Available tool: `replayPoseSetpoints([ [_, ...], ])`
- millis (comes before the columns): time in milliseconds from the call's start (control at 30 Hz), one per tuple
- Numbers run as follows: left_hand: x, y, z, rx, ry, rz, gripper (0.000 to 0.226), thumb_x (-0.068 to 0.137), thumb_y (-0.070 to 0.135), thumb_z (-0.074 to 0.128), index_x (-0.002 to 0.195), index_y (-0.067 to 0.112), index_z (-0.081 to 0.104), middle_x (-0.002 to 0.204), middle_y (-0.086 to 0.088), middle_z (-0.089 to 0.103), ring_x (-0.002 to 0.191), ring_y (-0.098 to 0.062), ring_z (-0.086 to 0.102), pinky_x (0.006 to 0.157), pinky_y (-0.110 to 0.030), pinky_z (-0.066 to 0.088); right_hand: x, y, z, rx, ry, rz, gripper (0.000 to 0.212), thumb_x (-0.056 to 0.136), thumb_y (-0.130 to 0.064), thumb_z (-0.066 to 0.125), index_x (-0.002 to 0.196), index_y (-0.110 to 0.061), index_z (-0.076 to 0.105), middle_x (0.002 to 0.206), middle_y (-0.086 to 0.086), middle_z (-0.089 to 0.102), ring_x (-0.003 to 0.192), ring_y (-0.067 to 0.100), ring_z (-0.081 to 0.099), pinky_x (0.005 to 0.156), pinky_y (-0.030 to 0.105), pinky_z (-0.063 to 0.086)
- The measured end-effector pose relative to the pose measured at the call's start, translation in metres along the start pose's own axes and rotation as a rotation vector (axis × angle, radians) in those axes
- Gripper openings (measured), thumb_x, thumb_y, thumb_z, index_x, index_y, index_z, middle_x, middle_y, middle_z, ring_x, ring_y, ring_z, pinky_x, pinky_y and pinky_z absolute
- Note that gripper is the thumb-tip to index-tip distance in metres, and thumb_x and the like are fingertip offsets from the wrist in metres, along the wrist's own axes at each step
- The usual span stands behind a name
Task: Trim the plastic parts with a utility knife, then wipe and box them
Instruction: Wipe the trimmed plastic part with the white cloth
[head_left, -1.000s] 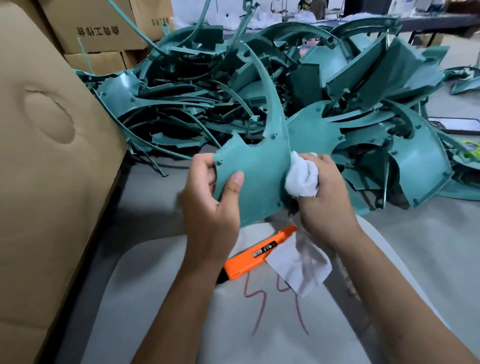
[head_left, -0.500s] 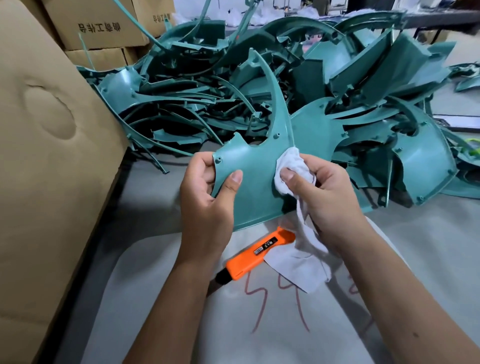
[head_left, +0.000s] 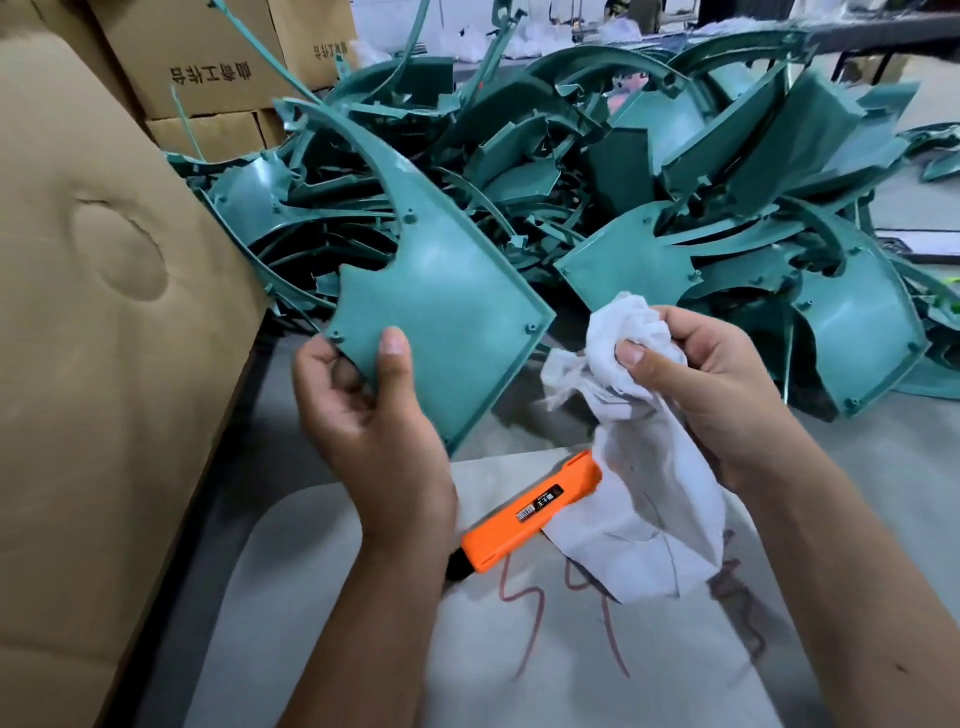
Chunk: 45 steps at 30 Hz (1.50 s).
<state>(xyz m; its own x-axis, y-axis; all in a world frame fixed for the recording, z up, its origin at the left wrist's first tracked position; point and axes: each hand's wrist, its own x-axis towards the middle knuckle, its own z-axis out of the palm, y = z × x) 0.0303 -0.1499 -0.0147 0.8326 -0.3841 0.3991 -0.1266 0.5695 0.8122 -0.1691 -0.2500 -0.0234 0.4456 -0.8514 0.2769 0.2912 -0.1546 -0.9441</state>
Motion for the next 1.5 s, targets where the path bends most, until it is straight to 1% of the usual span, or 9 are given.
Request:
replayPoseSetpoints([
  [233,0.003,-0.005,-0.005,0.06,-0.076,-0.059,0.012,0.092,0.014,0.065,0.099,0.022,0.061,0.089,0.002,0.07,0.084,-0.013,0.067,0.074,-0.032,0.057,-0.007,-0.003,-0.023,-0.673,-0.186,0.055,0.05,0.096,-0.062,0.052,0.072,-0.024,0.072,0.063,-0.004,0.062,0.055,0.01,0.053,0.059,0.03,0.039],
  [367,0.001,-0.004,-0.006,0.066,-0.109,-0.113,0.01,0.09,0.017,0.063,0.099,0.021,0.061,0.088,0.005,0.076,0.082,-0.013,0.072,0.068,-0.028,0.058,-0.004,-0.004,-0.009,-0.902,0.065,-0.12,0.058,0.096,-0.071,0.039,0.082,-0.031,0.079,0.088,-0.016,0.072,0.091,0.011,0.063,0.081,0.04,0.05],
  [467,-0.001,0.007,-0.01,0.091,-0.126,-0.135,0.008,0.091,0.018,0.06,0.093,0.025,0.063,0.084,0.007,0.076,0.078,-0.01,0.07,0.067,-0.026,0.057,0.001,-0.016,0.009,-0.839,0.169,-0.231,0.051,0.101,-0.061,0.042,0.108,-0.025,0.077,0.1,-0.021,0.073,0.103,0.008,0.064,0.089,0.04,0.051],
  [567,-0.004,0.023,-0.007,0.111,-0.157,-0.106,0.007,0.093,0.018,0.059,0.094,0.023,0.062,0.084,0.008,0.076,0.079,-0.009,0.069,0.069,-0.026,0.057,0.013,-0.028,0.033,-0.652,-0.067,-0.093,0.037,0.105,-0.057,0.05,0.124,-0.032,0.069,0.102,-0.019,0.075,0.094,0.002,0.071,0.077,0.026,0.056],
  [733,0.035,0.102,-0.004,0.055,-0.032,0.056,0.013,0.097,0.002,0.057,0.104,0.012,0.061,0.091,0.002,0.076,0.081,-0.012,0.07,0.072,-0.026,0.055,0.037,-0.077,0.117,-0.217,-0.191,-0.258,0.021,0.107,-0.011,0.057,0.098,-0.022,0.072,0.06,-0.003,0.065,0.036,0.012,0.049,0.039,0.018,0.032],
  [933,0.09,0.228,-0.015,0.303,0.187,0.352,0.066,0.088,0.002,0.067,0.144,0.019,0.037,0.121,0.001,0.058,0.102,-0.017,0.066,0.093,-0.041,0.057,0.079,-0.167,0.223,0.179,-0.179,-0.122,0.017,0.101,-0.005,0.06,0.091,-0.018,0.056,0.06,-0.003,0.059,0.035,0.005,0.038,0.033,0.017,0.024],
  [1100,0.118,0.28,-0.061,0.702,0.424,0.428,0.036,0.084,0.019,0.068,0.114,0.03,0.051,0.135,-0.001,0.039,0.12,-0.013,0.048,0.075,0.005,0.03,0.103,-0.198,0.32,0.16,-0.408,0.121,0.01,0.103,-0.007,0.059,0.092,-0.009,0.06,0.078,0.006,0.061,0.041,0.002,0.048,0.036,0.01,0.034],
  [1233,0.122,0.291,-0.074,0.848,0.644,0.408,0.032,0.082,0.028,0.064,0.105,0.033,0.043,0.147,-0.007,0.034,0.134,-0.022,0.031,0.096,-0.018,0.02,0.099,-0.19,0.375,-0.022,-0.519,0.1,0.023,0.102,-0.016,0.068,0.113,0.004,0.066,0.092,0.014,0.067,0.055,0.012,0.065,0.049,0.018,0.053],
  [1500,0.098,0.237,-0.043,0.801,0.335,0.469,0.025,0.081,0.021,0.066,0.105,0.025,0.059,0.118,0.004,0.051,0.114,-0.016,0.049,0.101,-0.027,0.038,0.095,-0.142,0.293,0.002,-0.266,0.087,0.02,0.102,-0.011,0.063,0.114,0.004,0.069,0.085,0.009,0.074,0.064,0.014,0.069,0.068,0.03,0.061],
])
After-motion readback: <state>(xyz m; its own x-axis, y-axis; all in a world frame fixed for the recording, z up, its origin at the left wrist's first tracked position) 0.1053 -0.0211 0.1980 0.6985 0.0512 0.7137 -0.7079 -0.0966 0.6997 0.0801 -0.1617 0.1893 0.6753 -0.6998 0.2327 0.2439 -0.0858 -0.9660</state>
